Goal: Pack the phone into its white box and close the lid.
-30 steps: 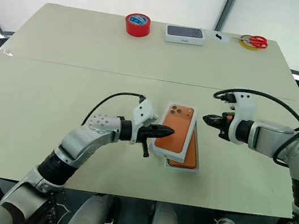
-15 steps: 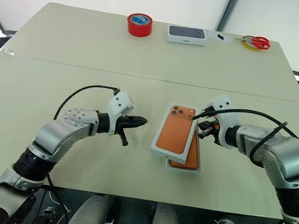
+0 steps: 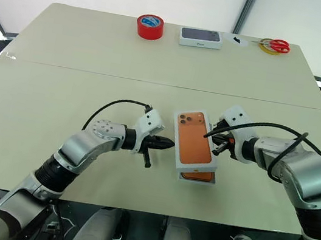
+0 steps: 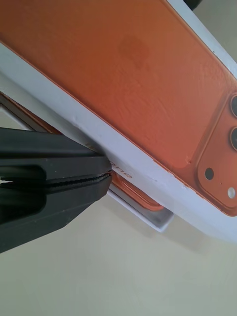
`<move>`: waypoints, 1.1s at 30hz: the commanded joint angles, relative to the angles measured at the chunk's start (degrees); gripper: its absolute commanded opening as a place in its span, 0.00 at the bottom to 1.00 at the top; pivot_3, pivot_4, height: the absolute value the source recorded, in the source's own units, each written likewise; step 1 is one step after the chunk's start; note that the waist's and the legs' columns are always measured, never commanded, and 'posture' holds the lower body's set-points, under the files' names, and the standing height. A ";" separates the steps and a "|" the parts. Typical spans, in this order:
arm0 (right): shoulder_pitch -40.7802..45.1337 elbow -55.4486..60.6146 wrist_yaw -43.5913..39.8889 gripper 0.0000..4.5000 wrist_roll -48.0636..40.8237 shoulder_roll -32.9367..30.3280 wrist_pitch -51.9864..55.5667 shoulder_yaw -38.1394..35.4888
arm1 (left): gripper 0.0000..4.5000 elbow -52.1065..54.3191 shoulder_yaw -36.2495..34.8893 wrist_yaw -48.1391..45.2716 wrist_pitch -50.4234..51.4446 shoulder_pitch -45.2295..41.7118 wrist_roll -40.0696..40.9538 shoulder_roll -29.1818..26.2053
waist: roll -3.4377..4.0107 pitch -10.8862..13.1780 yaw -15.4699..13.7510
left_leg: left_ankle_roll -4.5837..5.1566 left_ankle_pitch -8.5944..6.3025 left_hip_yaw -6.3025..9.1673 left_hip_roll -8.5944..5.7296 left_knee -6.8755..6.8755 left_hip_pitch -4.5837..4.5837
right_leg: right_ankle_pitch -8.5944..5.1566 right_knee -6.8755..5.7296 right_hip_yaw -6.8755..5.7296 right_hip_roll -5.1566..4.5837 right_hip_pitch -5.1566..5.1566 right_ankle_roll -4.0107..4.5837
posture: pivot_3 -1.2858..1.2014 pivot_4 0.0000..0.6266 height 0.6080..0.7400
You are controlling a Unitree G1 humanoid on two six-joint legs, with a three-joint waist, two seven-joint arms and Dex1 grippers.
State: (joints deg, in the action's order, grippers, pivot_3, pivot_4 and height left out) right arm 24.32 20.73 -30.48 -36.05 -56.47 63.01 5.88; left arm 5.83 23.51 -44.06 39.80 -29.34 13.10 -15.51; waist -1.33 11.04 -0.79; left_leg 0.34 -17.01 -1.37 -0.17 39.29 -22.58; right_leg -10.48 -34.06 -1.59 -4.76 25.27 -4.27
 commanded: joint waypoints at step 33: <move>-10.56 5.64 -7.94 0.01 4.61 -5.81 -0.60 -8.70 | 0.00 1.47 -2.15 -1.29 -0.50 -1.39 0.80 0.40 | 0.00 0.00 0.02 | 0.00 0.00 0.02 0.00 0.00 0.05 | 0.00 -0.04 -0.01 0.02 -0.02 0.00 | 0.52 0.24 0.94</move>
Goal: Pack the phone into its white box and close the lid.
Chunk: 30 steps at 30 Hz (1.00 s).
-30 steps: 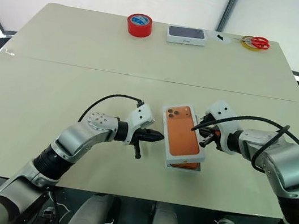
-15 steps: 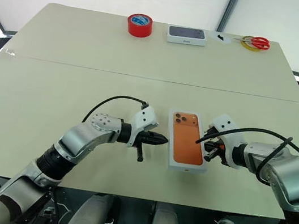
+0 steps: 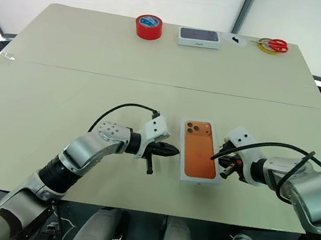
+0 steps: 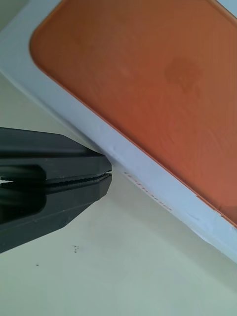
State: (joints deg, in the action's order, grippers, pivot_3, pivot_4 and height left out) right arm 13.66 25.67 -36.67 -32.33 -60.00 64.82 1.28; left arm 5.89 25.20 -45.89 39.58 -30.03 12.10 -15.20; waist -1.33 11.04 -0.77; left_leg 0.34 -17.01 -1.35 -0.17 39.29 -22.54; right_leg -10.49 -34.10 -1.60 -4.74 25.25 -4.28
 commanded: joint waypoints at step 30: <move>1.74 -0.55 -0.85 0.01 1.52 9.04 -14.32 -12.53 | 0.00 2.88 -22.02 8.03 5.44 -1.55 6.31 -3.66 | -0.02 -0.05 0.09 | 0.00 0.00 0.05 0.03 0.00 0.14 | 0.10 -0.05 -0.03 0.09 -0.12 -0.19 | 0.52 0.24 0.94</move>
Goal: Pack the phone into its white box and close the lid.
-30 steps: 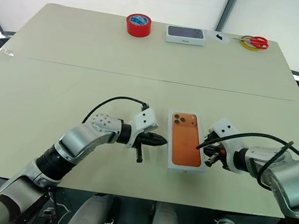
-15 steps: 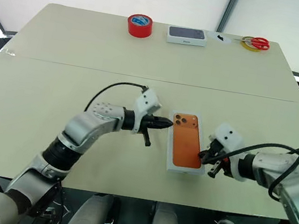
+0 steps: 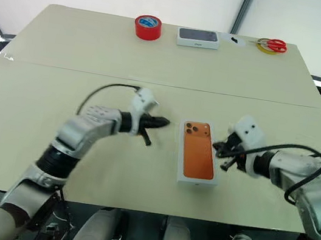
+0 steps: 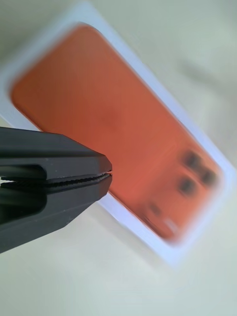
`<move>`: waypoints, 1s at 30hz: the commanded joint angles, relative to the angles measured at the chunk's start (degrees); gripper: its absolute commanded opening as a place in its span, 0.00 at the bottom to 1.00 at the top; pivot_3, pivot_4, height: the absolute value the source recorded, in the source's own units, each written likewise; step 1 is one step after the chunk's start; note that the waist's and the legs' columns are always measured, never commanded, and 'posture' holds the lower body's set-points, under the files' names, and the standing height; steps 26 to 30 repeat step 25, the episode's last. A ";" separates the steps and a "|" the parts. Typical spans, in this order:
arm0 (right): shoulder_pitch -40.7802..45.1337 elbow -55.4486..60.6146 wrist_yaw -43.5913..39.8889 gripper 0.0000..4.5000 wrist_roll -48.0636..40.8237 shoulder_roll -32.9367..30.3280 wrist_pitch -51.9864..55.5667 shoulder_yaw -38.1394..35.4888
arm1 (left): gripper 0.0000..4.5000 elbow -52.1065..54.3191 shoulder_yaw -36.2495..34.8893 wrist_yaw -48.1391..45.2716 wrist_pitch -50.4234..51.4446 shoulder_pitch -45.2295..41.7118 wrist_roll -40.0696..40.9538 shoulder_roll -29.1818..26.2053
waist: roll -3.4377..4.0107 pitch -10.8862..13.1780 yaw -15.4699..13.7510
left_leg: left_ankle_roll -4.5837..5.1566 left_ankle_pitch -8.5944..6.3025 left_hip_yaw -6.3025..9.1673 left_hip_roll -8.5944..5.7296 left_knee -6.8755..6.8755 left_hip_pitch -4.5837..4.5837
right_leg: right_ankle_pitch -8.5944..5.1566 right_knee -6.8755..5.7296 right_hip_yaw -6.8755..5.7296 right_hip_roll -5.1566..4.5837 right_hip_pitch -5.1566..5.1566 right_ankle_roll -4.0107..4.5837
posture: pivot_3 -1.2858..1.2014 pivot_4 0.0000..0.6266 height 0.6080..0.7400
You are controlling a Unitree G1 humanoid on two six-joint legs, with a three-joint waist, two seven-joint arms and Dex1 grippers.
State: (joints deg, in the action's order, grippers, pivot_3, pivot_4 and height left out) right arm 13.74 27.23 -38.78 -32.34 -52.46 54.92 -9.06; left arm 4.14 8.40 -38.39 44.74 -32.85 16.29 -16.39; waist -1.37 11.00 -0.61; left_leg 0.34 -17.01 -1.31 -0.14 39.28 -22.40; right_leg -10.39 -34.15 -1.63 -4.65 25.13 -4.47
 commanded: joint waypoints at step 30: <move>10.41 -27.44 -1.36 0.01 12.78 14.80 -27.87 3.78 | 0.00 11.90 -32.66 12.56 -5.50 21.93 4.27 -15.39 | 0.02 0.01 -0.08 | -0.04 0.02 -0.06 -0.03 0.00 0.03 | 0.02 -0.03 0.01 -0.11 -0.04 0.03 | 0.52 0.24 0.94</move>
